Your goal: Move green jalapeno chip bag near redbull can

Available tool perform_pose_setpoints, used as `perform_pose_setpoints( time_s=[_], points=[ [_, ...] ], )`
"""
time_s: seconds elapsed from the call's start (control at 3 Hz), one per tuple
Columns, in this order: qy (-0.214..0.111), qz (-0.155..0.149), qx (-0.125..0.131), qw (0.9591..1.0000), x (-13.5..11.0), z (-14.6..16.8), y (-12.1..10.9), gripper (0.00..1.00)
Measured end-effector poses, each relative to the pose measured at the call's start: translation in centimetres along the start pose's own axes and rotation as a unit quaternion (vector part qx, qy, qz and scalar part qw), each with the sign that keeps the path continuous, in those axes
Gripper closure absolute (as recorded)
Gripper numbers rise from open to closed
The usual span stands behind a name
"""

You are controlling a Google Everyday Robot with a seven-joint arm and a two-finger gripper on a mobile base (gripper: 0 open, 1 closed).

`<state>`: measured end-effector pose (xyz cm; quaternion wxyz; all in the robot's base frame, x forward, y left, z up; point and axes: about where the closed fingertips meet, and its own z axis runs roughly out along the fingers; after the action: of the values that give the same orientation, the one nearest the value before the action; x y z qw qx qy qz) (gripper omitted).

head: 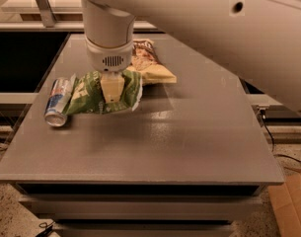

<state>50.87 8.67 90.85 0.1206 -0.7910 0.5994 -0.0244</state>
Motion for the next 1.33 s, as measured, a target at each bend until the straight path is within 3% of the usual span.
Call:
perform_pose_setpoints(
  time_s=[0.33, 0.67, 1.33],
  points=[
    [0.003, 0.016, 0.001, 0.9999, -0.2, 1.4, -1.6, 1.00],
    [0.001, 0.031, 0.001, 0.9995, -0.6, 2.3, -2.6, 0.83],
    [-0.005, 0.045, -0.004, 0.9990, -1.1, 3.6, -3.2, 0.36]
  ],
)
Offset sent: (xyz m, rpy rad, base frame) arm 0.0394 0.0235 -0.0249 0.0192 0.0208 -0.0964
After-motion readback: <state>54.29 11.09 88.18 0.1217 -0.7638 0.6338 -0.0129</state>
